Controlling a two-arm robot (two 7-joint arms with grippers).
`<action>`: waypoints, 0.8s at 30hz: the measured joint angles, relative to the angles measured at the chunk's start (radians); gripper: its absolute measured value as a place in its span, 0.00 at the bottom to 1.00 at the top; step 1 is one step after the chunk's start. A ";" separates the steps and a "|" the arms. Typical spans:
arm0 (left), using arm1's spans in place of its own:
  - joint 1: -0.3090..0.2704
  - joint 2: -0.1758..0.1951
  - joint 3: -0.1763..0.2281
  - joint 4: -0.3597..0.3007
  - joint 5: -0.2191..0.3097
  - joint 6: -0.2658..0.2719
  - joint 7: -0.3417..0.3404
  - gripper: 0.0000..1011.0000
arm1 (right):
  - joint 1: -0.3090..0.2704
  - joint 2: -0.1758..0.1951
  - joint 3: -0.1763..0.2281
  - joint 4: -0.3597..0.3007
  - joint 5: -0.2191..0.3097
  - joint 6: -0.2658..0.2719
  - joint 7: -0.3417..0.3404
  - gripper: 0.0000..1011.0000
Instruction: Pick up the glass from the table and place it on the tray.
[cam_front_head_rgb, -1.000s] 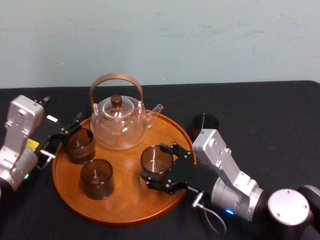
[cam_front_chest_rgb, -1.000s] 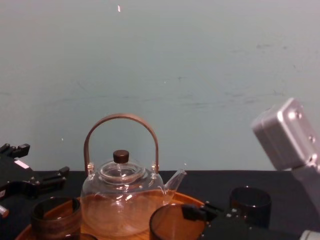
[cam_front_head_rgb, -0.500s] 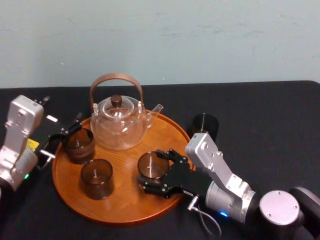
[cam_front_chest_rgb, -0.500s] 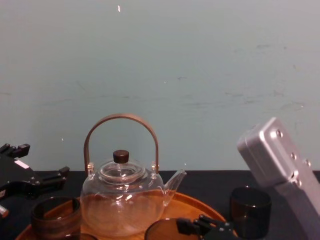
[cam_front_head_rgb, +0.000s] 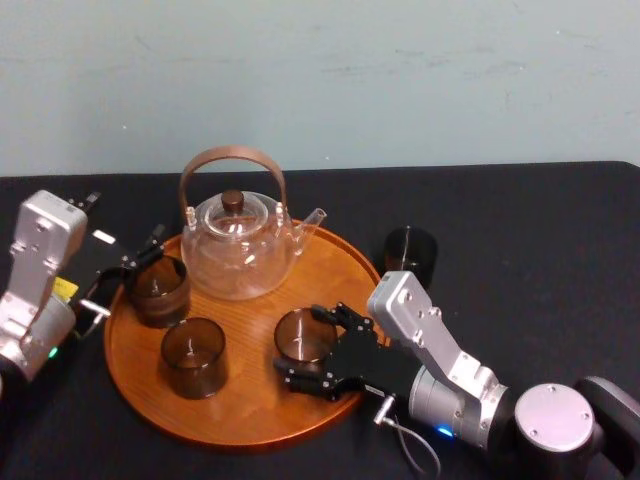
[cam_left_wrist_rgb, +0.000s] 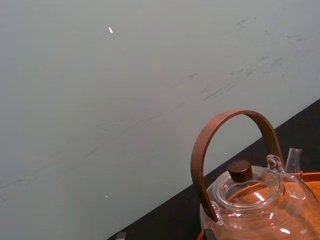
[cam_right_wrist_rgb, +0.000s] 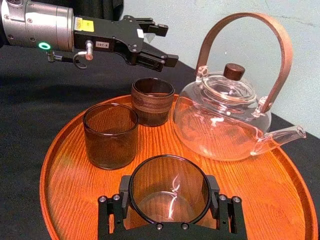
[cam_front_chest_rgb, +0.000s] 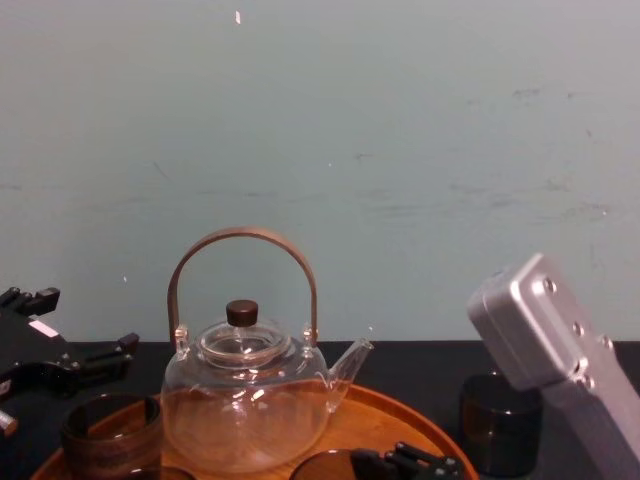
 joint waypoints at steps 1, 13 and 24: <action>0.000 0.000 0.000 0.000 0.000 0.000 0.000 0.99 | 0.001 -0.001 -0.001 0.003 0.000 -0.001 0.001 0.90; 0.000 0.000 0.000 0.000 0.000 0.000 0.000 0.99 | 0.008 -0.008 -0.014 0.016 0.002 -0.009 0.015 0.90; 0.000 0.000 0.000 0.000 0.000 0.000 0.000 0.99 | 0.016 -0.015 -0.028 0.027 0.003 -0.011 0.021 0.90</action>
